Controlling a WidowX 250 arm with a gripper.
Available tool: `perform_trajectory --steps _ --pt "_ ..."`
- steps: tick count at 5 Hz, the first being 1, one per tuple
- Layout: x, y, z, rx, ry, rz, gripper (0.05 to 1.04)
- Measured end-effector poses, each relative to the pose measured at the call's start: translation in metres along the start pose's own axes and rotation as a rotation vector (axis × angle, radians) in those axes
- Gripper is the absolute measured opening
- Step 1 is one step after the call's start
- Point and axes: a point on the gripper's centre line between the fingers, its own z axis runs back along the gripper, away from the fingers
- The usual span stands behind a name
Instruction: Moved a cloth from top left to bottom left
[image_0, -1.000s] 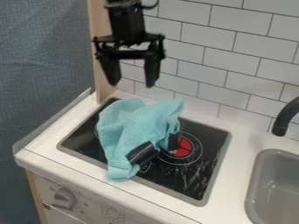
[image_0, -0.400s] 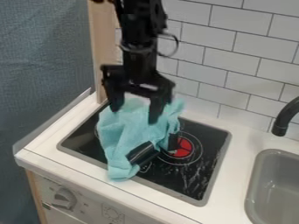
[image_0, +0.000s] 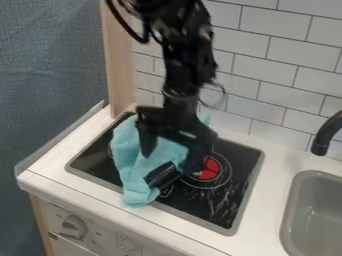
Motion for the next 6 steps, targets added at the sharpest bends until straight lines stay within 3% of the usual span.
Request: perform_trajectory --steps 2,3,5,6 --pt "0.016 0.005 -0.024 0.078 -0.017 0.037 0.999" --pt "0.019 0.004 -0.03 0.084 -0.006 0.044 0.999" --pt "0.025 0.008 -0.051 0.142 0.036 0.05 0.999" --pt "0.026 0.008 -0.058 0.151 0.051 0.048 0.94"
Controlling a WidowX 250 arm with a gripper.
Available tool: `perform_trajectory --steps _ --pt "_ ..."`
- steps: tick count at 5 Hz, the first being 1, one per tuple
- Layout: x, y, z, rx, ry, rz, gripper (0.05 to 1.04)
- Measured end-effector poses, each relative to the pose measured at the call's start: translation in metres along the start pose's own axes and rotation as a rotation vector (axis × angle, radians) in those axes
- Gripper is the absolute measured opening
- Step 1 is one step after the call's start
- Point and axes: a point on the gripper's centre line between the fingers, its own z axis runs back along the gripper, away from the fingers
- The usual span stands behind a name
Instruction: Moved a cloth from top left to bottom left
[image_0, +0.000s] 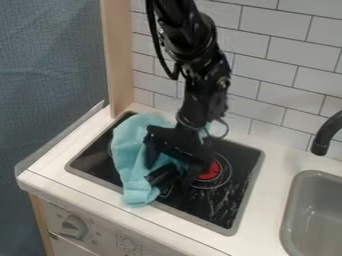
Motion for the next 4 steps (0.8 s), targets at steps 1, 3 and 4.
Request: perform_trajectory --steps 1,3,4 --pt "-0.0004 -0.0001 -0.0006 -0.003 0.003 0.004 0.632" --pt "-0.0004 0.0008 -0.0005 -0.006 0.005 0.013 0.166" --pt "-0.0016 0.0022 -0.001 -0.009 0.015 0.02 0.071"
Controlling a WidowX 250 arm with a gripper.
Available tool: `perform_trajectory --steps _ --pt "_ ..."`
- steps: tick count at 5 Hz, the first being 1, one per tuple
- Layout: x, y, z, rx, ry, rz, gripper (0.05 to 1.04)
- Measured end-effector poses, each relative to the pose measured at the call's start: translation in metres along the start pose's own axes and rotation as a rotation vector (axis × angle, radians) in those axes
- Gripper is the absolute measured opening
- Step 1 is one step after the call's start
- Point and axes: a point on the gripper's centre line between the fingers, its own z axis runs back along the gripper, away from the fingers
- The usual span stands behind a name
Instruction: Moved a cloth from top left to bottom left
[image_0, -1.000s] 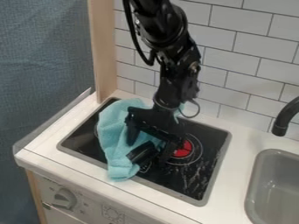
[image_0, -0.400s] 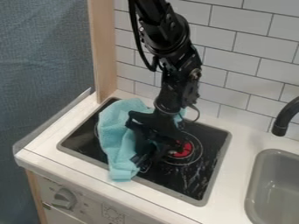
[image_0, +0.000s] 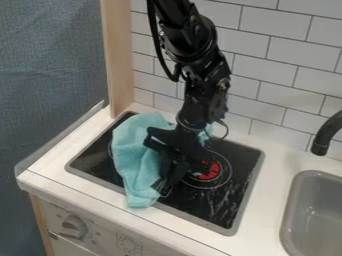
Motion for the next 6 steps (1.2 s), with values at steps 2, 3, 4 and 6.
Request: perform_trajectory --steps 2,3,4,6 --pt "-0.001 -0.001 0.032 -0.036 -0.036 -0.026 0.051" --pt "-0.006 -0.011 0.061 -0.061 -0.06 -0.07 0.051" --pt "-0.007 -0.001 0.094 -0.095 -0.111 -0.06 0.051" --pt "-0.005 0.084 0.103 -0.177 -0.068 0.197 0.051"
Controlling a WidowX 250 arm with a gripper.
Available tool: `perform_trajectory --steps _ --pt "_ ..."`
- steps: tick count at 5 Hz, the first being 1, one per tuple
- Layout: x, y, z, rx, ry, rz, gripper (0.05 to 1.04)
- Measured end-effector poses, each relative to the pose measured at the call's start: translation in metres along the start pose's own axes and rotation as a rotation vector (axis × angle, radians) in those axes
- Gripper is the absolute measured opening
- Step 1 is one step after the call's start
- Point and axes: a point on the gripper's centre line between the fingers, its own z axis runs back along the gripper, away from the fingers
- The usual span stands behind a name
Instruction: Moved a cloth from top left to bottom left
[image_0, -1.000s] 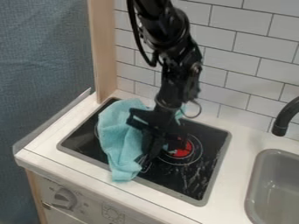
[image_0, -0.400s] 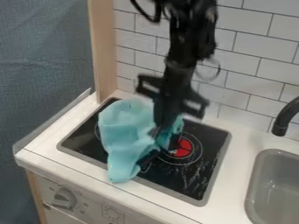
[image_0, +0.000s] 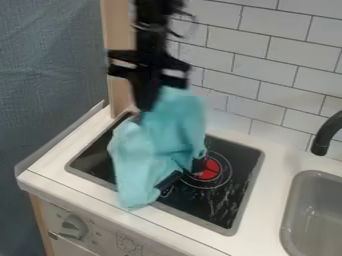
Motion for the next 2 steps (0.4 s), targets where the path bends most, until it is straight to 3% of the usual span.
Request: perform_trajectory --steps 2 --pt "-0.003 0.069 -0.003 -0.023 0.038 0.234 0.051"
